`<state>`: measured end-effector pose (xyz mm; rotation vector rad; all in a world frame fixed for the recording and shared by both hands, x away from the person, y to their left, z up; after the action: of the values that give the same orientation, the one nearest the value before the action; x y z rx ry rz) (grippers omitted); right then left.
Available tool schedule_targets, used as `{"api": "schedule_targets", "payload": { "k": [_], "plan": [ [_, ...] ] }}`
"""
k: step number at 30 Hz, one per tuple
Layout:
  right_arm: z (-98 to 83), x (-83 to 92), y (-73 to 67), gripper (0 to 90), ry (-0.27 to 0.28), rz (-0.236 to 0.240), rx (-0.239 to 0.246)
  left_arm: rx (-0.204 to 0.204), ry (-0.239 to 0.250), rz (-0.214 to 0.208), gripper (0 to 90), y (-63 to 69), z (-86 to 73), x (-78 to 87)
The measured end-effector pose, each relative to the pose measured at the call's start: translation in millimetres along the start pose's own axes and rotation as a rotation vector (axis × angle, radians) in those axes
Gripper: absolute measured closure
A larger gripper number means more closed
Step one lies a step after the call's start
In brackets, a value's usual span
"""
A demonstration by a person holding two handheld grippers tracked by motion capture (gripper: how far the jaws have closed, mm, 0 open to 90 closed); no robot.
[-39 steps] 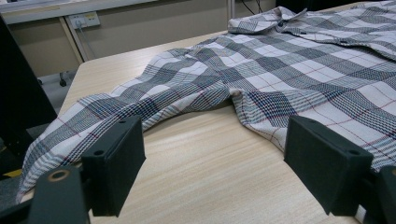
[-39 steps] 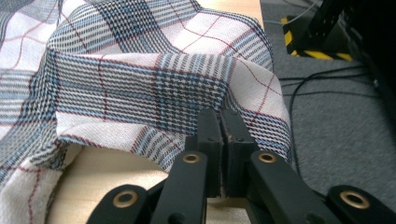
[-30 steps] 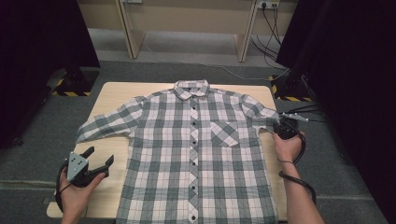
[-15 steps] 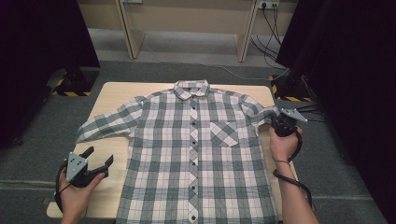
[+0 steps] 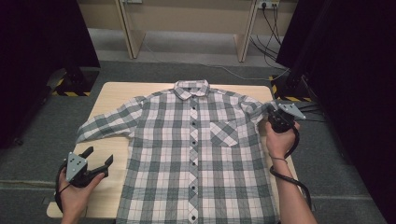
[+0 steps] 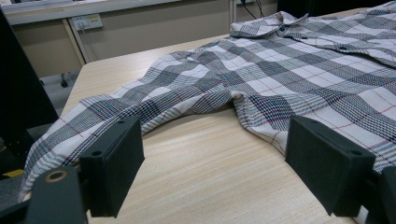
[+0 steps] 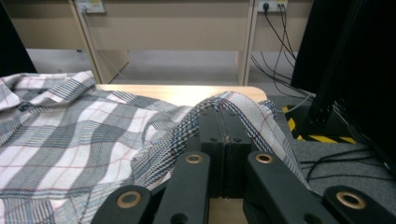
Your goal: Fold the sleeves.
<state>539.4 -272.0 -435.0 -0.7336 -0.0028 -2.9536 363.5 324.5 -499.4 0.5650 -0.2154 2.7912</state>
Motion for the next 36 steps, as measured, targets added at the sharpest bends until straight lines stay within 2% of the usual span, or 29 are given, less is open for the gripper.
{"api": "schedule_targets", "payload": {
  "k": [13, 23, 36],
  "plan": [
    [24.5, 4.2, -31.0, 89.9, 0.067, 0.033, 0.059, 0.009, 0.005, -0.001, 18.5, -1.0, -0.1, 0.7],
    [26.5, 1.5, -41.6, 89.9, 0.083, 0.046, 0.059, 0.012, 0.004, -0.002, 18.2, -1.3, -0.1, 0.5],
    [41.1, 0.8, -70.0, 89.9, 0.112, 0.085, 0.098, 0.017, 0.010, -0.003, 17.9, -1.9, -0.1, 1.0]
  ]
}}
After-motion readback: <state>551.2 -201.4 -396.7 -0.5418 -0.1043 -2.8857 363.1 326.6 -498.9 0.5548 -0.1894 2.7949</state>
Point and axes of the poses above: each handheld gripper's, and its own axes: x roughly backward along the jaws, z roughly out of its top, y roughly to its right, the point moved 6 cm from there along -x, roughly forward along the jaws, and after that the axes turned 8 degrees about -y, right-handed, at the moved point
